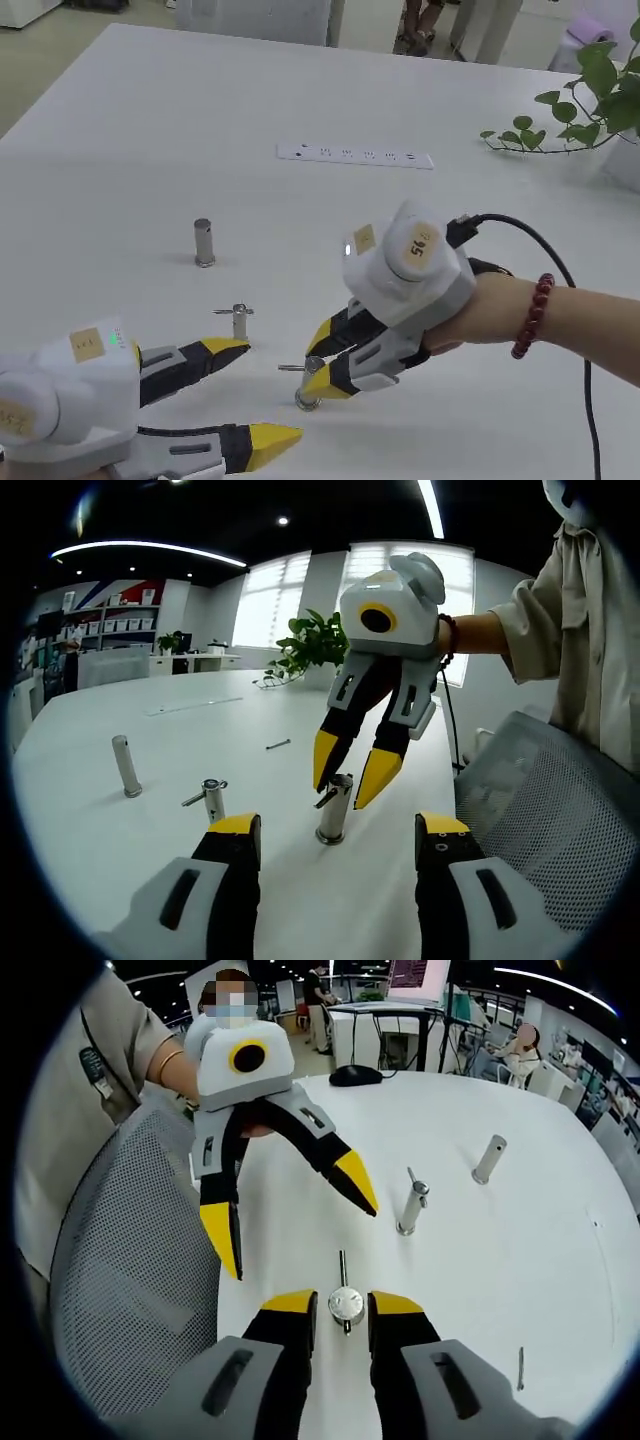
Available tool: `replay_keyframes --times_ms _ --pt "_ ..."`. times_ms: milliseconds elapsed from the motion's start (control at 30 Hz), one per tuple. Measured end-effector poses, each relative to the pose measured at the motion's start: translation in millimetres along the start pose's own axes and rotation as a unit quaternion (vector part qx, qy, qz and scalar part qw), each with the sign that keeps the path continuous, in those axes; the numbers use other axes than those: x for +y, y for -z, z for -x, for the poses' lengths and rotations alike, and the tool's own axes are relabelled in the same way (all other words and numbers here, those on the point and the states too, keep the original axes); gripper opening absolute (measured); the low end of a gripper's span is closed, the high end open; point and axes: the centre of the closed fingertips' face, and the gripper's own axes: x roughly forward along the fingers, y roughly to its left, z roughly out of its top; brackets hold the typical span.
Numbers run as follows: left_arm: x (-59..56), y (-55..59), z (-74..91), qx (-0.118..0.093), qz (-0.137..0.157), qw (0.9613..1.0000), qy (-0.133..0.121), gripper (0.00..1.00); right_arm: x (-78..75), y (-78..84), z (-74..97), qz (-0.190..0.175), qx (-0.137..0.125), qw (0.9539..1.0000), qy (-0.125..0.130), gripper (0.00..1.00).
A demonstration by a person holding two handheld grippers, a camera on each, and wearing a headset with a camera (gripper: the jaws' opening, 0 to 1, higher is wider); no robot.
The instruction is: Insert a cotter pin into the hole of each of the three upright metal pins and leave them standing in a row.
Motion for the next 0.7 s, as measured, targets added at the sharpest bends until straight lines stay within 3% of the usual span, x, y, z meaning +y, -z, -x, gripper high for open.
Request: replay_keyframes --times_ms 700 --pt "-3.0 2.2 10.2 0.007 -0.006 0.9999 -0.008 0.73 -4.3 3.0 -4.2 0.022 -0.003 0.9997 0.001 0.14"
